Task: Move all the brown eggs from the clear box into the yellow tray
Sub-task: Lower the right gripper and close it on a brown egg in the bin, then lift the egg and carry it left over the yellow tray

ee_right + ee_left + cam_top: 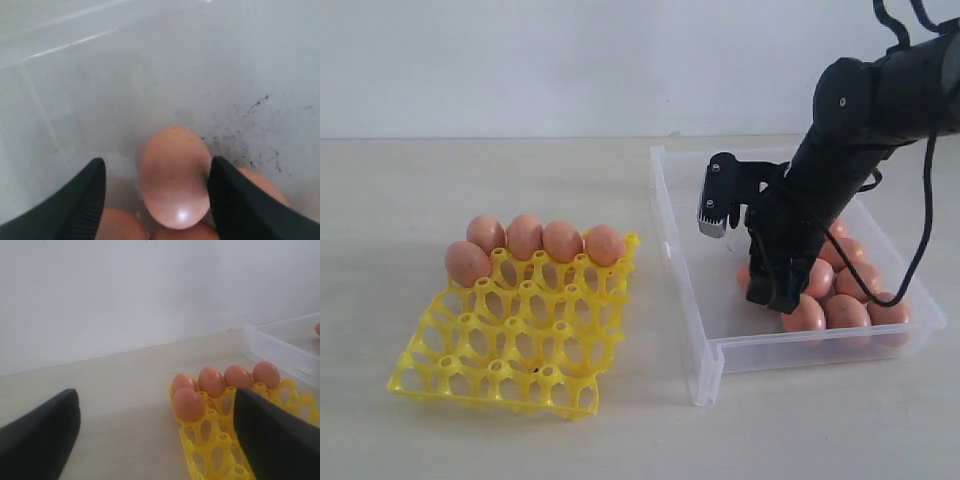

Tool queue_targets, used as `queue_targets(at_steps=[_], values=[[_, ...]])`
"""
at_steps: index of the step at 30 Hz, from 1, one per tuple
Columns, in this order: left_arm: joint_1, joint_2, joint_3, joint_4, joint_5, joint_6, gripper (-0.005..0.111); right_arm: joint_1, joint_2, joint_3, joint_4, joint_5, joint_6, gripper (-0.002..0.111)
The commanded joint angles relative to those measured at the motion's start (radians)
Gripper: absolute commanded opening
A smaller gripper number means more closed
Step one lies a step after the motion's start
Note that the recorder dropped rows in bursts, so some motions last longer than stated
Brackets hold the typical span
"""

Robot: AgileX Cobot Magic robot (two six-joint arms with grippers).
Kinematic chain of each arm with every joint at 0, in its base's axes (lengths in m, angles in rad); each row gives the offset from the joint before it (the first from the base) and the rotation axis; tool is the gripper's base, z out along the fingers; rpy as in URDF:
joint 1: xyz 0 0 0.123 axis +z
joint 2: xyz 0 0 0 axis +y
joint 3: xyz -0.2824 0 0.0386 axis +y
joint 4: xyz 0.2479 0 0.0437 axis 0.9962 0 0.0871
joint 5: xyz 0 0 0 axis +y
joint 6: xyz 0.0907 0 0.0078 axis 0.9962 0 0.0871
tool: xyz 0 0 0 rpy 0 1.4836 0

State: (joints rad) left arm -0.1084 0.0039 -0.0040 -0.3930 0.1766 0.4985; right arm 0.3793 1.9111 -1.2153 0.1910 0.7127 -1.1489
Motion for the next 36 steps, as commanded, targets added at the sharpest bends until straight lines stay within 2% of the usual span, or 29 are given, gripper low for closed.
queue_targets(at_steps=[1, 9, 11, 14, 15, 19, 24, 28, 31, 32, 36], values=[[-0.007, -0.004, 0.004, -0.007, 0.0, -0.008, 0.078, -0.002, 0.044, -0.006, -0.044, -0.032, 0.052, 0.053], [-0.007, -0.004, 0.004, -0.007, 0.0, -0.008, 0.078, -0.009, 0.055, -0.008, -0.161, -0.075, 0.209, 0.051], [-0.007, -0.004, 0.004, -0.007, 0.0, -0.008, 0.078, -0.012, 0.055, -0.008, -0.161, -0.083, 0.224, 0.039], [-0.007, -0.004, 0.004, -0.007, 0.0, -0.008, 0.078, -0.012, 0.055, -0.008, -0.143, -0.142, 0.239, 0.006], [-0.007, -0.004, 0.004, -0.007, 0.0, -0.008, 0.078, -0.012, 0.055, -0.008, -0.122, -0.164, 0.243, 0.0], [-0.007, -0.004, 0.004, -0.007, 0.0, -0.008, 0.078, -0.012, 0.055, -0.008, 0.018, -0.233, 0.216, 0.0], [-0.007, -0.004, 0.004, -0.007, 0.0, -0.008, 0.078, -0.016, 0.055, 0.018, 0.401, -0.313, -0.04, 0.0], [-0.007, -0.004, 0.004, -0.007, 0.0, -0.008, 0.078, -0.054, 0.055, 0.063, 0.991, -0.311, -0.518, 0.0], [-0.007, -0.004, 0.004, -0.007, 0.0, -0.008, 0.078, -0.095, 0.055, 0.112, 1.479, -0.17, -0.938, 0.0], [-0.007, -0.004, 0.004, -0.007, 0.0, -0.008, 0.078, -0.111, 0.055, 0.132, 1.553, -0.097, -0.981, 0.0], [-0.007, -0.004, 0.004, -0.007, 0.0, -0.008, 0.078, -0.171, 0.07, 0.143, 1.553, 0.126, -0.981, 0.0]])
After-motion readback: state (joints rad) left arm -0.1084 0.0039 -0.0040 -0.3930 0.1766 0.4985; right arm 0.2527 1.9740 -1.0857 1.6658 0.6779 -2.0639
